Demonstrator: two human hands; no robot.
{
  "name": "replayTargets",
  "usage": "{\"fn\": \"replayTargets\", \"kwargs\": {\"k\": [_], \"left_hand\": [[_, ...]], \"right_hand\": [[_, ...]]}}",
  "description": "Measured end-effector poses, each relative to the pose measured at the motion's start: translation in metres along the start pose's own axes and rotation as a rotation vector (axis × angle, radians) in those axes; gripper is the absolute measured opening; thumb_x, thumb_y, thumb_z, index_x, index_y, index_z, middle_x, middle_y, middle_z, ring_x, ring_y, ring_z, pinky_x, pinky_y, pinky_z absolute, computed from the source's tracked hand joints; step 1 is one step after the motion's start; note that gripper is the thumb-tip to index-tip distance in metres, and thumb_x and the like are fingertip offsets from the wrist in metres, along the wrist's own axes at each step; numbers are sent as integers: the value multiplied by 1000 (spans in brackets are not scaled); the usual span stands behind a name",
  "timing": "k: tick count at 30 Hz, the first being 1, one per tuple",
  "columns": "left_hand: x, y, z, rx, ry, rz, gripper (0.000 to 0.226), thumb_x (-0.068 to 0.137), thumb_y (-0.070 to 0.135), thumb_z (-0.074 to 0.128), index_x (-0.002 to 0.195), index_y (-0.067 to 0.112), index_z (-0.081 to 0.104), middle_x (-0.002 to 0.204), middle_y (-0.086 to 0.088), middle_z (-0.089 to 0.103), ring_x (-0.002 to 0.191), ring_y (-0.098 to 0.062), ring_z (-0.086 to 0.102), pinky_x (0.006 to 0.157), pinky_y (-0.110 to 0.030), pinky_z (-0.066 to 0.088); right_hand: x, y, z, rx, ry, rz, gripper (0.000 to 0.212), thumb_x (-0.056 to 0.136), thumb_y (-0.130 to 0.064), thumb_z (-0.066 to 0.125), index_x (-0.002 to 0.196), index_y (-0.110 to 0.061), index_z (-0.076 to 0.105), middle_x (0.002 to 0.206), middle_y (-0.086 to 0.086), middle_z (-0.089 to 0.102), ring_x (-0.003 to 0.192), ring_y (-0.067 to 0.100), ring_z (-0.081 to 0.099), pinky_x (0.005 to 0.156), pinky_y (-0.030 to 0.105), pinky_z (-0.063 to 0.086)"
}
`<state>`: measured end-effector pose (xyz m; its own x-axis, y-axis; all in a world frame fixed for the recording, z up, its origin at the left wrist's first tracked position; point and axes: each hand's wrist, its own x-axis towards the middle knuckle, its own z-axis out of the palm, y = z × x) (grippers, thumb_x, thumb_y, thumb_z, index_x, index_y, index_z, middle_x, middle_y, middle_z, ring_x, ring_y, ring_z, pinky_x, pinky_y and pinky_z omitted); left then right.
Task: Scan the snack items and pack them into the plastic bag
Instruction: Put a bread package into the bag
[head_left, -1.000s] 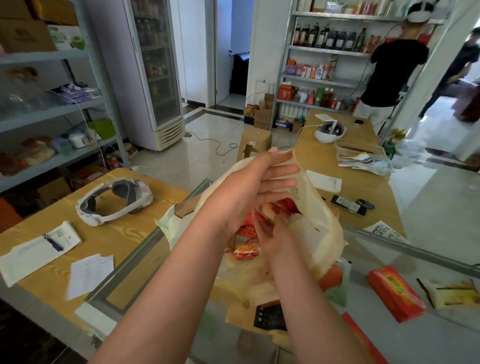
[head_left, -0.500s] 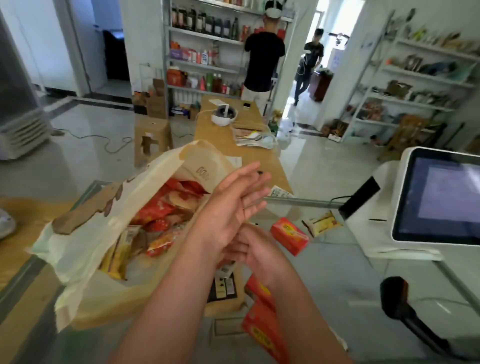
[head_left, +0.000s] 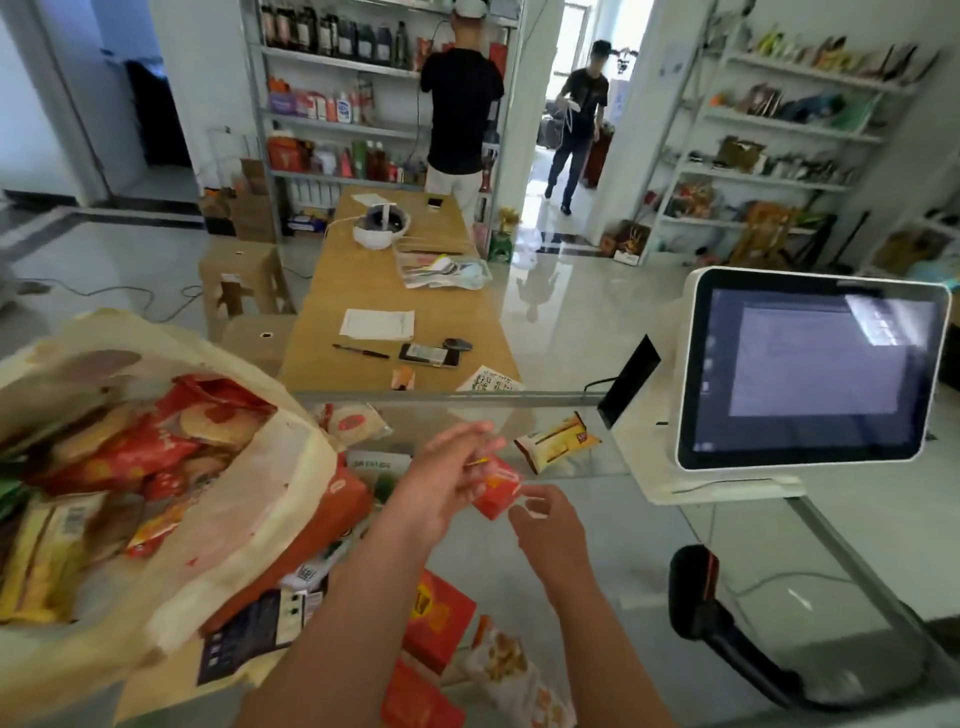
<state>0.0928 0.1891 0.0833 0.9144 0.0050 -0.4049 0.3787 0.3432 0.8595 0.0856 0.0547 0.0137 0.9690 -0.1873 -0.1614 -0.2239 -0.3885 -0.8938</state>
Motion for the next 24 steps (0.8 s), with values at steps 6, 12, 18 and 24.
{"fn": "replayTargets", "kwargs": {"k": [6,12,18,24], "left_hand": [[37,-20,35,28,170,-30,14,91,17,62,103,24,64,84,5,71,68,-9,55,61,-24,42],[51,-29,48,57,296,-5,15,94,13,53,101,22,65,80,8,68,68,-7,56,67,-24,43],[46,-33,38,92,390,-5,14,98,17,51,100,25,63,74,13,71,72,-6,58,65,-24,42],[33,-25,28,98,423,27,18,98,17,47,98,23,64,79,10,72,75,-10,57,63,-25,39]], "right_hand": [[67,27,-20,-52,-36,-32,40,85,-13,64,123,-9,54,118,14,54,110,29,53,90,34,44],[120,30,-18,-307,-119,-144,62,88,-17,62,143,-23,34,154,17,10,129,32,41,98,35,41],[146,21,-16,-463,-230,-111,64,94,-34,54,149,-31,22,153,14,-30,134,40,35,96,38,43],[139,33,-4,-545,-36,-88,40,95,-32,49,133,-24,43,156,20,-1,127,41,36,91,42,46]]}}
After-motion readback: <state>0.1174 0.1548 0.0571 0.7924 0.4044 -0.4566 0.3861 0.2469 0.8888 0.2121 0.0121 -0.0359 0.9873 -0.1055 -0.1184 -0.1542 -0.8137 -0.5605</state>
